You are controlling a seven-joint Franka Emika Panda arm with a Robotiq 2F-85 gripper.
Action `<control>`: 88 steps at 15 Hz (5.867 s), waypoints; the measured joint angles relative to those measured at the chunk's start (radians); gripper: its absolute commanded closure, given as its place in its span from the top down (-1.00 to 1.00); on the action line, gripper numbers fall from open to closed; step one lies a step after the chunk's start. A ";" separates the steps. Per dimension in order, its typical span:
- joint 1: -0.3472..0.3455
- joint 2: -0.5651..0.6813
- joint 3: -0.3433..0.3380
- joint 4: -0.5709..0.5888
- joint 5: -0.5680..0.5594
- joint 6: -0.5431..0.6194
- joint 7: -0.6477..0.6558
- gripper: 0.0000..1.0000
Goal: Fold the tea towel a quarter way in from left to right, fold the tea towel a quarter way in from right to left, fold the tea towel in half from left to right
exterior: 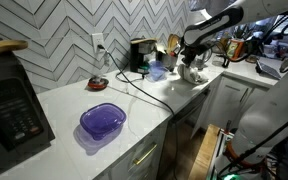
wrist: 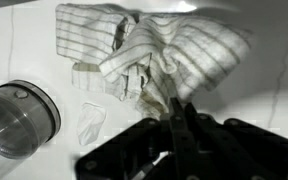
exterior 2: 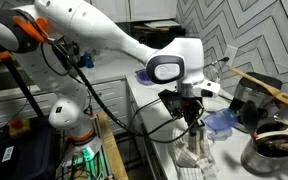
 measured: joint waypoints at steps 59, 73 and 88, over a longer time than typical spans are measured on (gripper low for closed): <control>-0.052 0.228 -0.066 0.320 0.311 -0.286 -0.501 -0.98; -0.146 0.407 -0.058 0.328 0.395 -0.041 -0.714 -0.98; -0.189 0.457 -0.064 0.351 0.374 -0.032 -0.691 0.50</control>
